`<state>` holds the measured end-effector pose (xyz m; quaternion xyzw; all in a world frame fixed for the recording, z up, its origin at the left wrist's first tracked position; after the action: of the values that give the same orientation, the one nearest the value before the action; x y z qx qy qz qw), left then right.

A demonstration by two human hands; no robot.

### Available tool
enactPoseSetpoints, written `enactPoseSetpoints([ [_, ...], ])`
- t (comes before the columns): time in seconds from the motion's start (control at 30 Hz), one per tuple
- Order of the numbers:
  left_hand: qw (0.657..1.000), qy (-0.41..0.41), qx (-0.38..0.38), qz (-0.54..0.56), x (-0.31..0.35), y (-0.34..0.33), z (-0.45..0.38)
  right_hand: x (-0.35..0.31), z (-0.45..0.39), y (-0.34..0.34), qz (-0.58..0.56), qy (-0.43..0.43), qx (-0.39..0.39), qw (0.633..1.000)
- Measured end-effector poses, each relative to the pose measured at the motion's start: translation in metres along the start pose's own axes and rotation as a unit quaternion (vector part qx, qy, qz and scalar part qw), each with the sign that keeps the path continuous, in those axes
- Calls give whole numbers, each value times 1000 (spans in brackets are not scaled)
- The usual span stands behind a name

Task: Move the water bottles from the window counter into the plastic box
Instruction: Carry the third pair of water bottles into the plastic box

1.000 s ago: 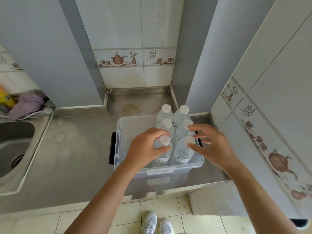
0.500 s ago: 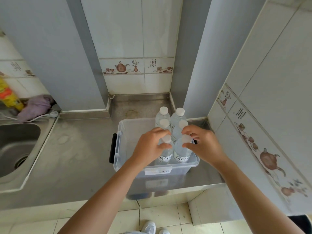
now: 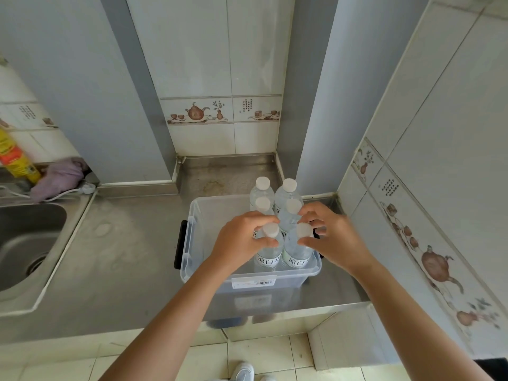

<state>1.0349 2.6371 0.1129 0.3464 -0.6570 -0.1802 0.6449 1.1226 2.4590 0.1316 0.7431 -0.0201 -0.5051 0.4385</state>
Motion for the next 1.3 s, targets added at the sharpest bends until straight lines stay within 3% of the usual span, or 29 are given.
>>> enactPoseSetpoints([
  [0.27, 1000, -2, -7, 2, 4, -1, 0, 0, -3, 0, 7, 7, -25, 1000],
  [0.47, 999, 9, 42, -9, 5, -4, 8, 3, 1, 0, -8, 10, -18, 1000],
  [0.93, 992, 87, 86, -21, 0, 9, 22, -2, 7, 4, -18, 19, -2, 1000],
  [1.03, 984, 169, 38, 50, -15, 7, 17, -4, 4, 4, -6, 12, 10, 1000],
  [1.13, 962, 231, -82, 119, -26, -6, 10, 1, -1, -3, -43, -42, -14, 998],
  [1.3, 941, 222, -170, 192, -38, -28, 0, 19, -9, -19, -152, -129, -79, 977],
])
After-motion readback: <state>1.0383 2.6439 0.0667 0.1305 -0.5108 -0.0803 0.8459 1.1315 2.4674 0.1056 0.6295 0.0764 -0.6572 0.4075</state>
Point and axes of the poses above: each hand's wrist, its own z-axis away from the middle knuckle, its own y-axis out of the back of the hand, x = y × z, the point moved 4 cm from there along -z, towards the middle knuckle, and after that the axes turned 1 degree about -z, right-handed, at the moved point
